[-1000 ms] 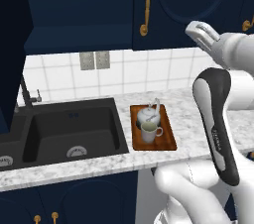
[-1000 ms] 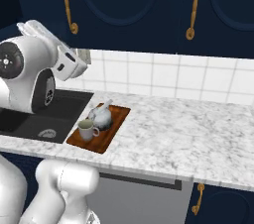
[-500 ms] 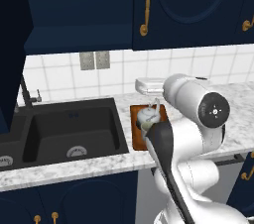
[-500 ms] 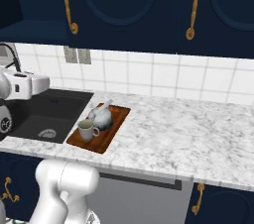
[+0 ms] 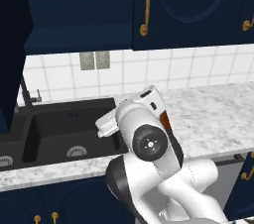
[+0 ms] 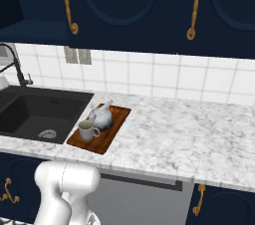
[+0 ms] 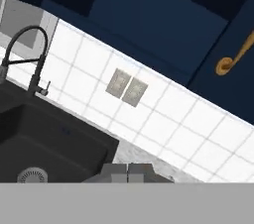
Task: Pick the kettle from the counter and place it on the tray. Then pick the mug from the cabinet and place it on the tray. Then close the cabinet doors.
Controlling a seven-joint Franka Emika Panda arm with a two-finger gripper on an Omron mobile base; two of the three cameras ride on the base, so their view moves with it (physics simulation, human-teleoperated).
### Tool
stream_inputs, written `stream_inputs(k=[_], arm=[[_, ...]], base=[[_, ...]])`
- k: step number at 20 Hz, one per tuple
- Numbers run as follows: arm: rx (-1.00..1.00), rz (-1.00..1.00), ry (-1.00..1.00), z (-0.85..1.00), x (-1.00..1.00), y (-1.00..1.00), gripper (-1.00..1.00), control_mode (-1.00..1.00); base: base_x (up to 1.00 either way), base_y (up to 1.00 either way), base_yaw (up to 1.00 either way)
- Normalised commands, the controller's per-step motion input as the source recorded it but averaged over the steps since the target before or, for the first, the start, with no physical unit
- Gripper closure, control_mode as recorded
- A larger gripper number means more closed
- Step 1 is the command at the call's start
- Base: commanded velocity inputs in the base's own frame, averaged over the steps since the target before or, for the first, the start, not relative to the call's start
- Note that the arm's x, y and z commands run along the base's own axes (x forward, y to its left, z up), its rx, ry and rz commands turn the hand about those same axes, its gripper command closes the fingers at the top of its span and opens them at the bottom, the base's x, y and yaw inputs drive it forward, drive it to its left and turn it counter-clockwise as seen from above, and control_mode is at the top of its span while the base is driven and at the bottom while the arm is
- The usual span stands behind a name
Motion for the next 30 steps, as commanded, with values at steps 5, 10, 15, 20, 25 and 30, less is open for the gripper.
stream_inputs(k=[5,10,15,20,25,30], arm=[[-0.5,0.08,-0.12,-0.35,-0.01,0.33,1.0,-1.0],[-0.49,0.05,-0.17,-0.11,-0.17,0.55,1.0,-1.0],[-0.26,0.03,-0.05,-0.13,-0.18,0.65,1.0,-1.0],[-0.32,0.0,-0.11,0.0,-0.34,0.99,1.0,-1.0],[-0.32,-0.1,-0.02,-0.16,-0.07,0.82,1.0,-1.0],[-0.38,-0.1,-0.17,-0.38,0.05,0.81,1.0,-1.0]], base=[[0.0,0.0,0.0],[0.0,0.0,0.0],[0.0,0.0,0.0],[0.0,0.0,0.0],[0.0,0.0,0.0],[0.0,0.0,0.0]])
